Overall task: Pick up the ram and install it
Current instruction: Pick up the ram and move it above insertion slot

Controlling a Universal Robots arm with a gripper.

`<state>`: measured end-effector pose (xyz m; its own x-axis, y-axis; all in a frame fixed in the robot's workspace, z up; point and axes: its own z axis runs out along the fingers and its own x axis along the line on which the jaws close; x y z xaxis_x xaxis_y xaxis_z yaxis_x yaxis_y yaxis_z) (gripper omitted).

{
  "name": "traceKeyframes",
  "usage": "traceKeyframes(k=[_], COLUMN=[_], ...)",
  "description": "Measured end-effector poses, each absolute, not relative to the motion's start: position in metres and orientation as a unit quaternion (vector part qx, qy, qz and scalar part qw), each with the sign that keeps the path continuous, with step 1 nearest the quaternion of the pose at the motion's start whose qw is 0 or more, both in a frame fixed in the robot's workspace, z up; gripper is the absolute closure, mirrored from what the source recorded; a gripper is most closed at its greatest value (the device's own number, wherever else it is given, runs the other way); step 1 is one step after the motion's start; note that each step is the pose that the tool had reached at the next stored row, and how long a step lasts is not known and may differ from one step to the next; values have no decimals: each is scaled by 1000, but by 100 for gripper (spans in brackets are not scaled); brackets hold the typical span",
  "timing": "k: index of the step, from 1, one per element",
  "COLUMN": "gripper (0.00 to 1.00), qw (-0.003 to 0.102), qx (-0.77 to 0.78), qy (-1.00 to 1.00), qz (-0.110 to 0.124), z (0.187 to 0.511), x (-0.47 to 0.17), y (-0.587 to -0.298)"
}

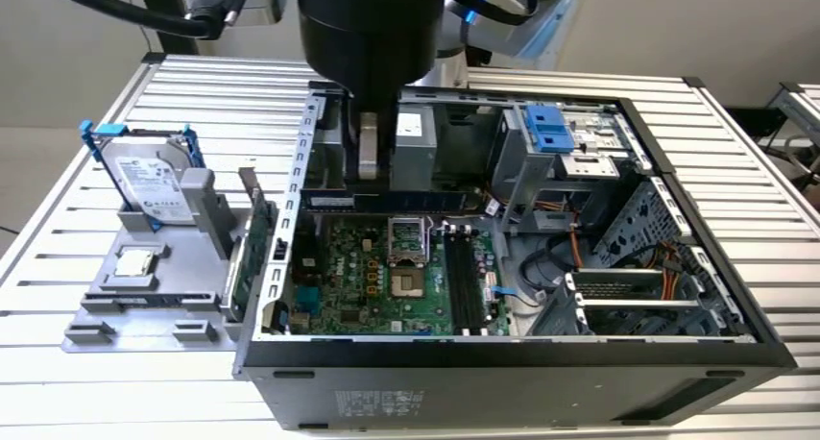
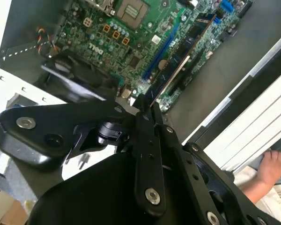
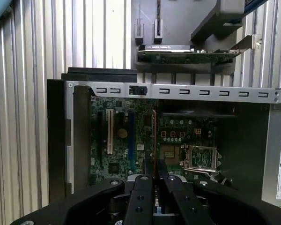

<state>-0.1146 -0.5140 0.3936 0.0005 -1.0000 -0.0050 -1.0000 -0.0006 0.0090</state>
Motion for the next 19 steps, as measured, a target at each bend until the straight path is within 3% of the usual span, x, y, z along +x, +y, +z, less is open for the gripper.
traceKeyframes(k=[19], gripper=[100], qw=[1], qx=[705], qy=[-709], qz=[-5], z=[389], x=[-53], y=[-506])
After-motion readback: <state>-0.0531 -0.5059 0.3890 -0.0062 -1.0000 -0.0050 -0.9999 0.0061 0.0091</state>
